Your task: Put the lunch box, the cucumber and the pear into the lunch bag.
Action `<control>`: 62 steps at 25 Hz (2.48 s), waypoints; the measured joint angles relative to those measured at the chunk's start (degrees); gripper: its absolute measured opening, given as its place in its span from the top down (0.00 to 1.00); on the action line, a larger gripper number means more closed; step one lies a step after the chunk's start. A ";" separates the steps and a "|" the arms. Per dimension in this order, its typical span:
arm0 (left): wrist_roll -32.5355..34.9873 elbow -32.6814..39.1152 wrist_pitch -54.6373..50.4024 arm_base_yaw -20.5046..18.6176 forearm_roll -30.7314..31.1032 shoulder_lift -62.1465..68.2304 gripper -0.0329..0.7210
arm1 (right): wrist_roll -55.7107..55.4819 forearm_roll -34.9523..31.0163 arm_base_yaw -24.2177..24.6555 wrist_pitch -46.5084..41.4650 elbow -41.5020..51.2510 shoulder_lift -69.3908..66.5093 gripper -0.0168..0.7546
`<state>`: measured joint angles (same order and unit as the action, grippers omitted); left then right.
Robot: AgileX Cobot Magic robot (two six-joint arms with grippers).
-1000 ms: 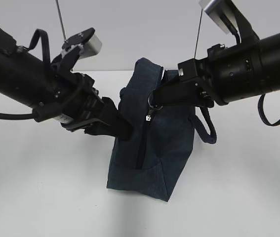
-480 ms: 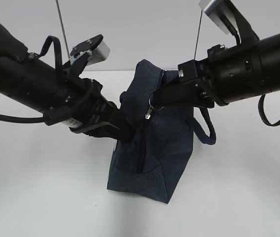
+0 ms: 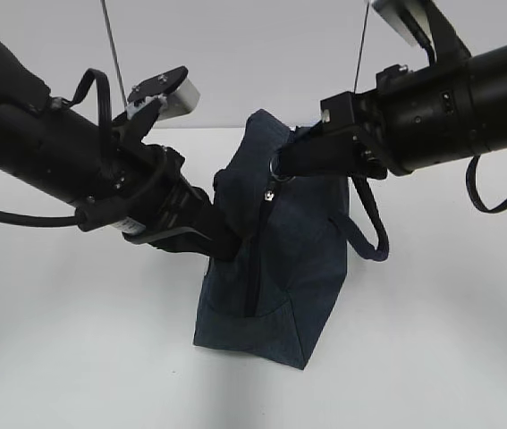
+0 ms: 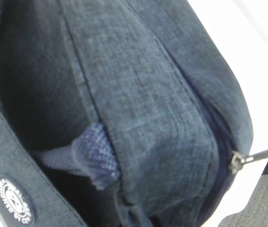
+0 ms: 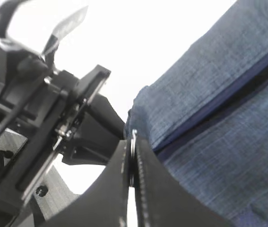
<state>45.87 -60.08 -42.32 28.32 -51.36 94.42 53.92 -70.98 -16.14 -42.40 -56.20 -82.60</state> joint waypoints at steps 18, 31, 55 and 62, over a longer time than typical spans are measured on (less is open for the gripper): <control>0.00 -0.18 -1.54 0.00 1.30 0.30 0.97 | 0.46 -0.71 7.10 -1.47 -7.38 -6.35 0.97; 0.00 -0.18 -2.45 0.00 2.49 0.30 0.97 | -1.16 0.22 9.44 -4.08 -24.19 -20.87 0.97; 0.00 -0.18 -3.21 -0.05 2.71 0.30 0.97 | -6.70 -2.02 15.58 -9.43 -38.71 -42.00 0.97; 0.00 -0.18 -3.56 -0.05 2.71 0.30 0.97 | -7.27 -3.50 15.80 -12.52 -39.58 -43.39 0.97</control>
<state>45.87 -60.26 -45.88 28.27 -48.65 94.72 46.65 -74.48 -0.34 -54.93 -95.78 -125.99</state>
